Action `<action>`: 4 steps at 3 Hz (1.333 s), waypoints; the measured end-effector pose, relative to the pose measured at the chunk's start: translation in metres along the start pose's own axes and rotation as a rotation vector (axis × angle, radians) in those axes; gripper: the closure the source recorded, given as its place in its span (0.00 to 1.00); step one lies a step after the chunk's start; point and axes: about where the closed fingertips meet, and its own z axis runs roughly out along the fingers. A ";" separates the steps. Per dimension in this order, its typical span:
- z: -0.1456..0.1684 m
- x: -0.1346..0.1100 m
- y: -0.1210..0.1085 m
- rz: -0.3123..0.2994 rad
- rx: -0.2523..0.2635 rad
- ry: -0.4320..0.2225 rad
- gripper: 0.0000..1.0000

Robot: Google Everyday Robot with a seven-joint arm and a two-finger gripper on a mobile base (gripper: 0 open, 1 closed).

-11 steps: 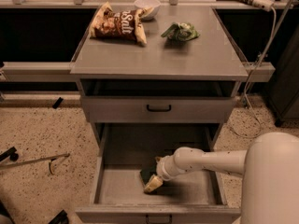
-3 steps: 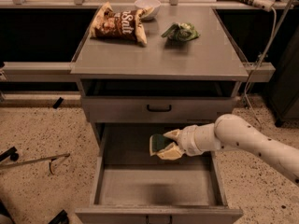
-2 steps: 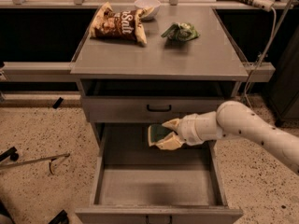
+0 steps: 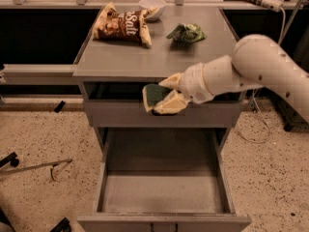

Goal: Pick sponge from middle drawer and place on counter

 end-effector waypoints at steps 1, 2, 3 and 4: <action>-0.041 -0.072 -0.016 -0.089 0.049 0.005 1.00; -0.041 -0.072 -0.016 -0.089 0.048 0.005 1.00; -0.048 -0.077 -0.047 -0.105 0.102 0.022 1.00; -0.074 -0.084 -0.113 -0.099 0.230 0.049 1.00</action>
Offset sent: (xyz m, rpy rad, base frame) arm -0.0015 0.0095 0.0666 -0.0256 -0.0746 0.0113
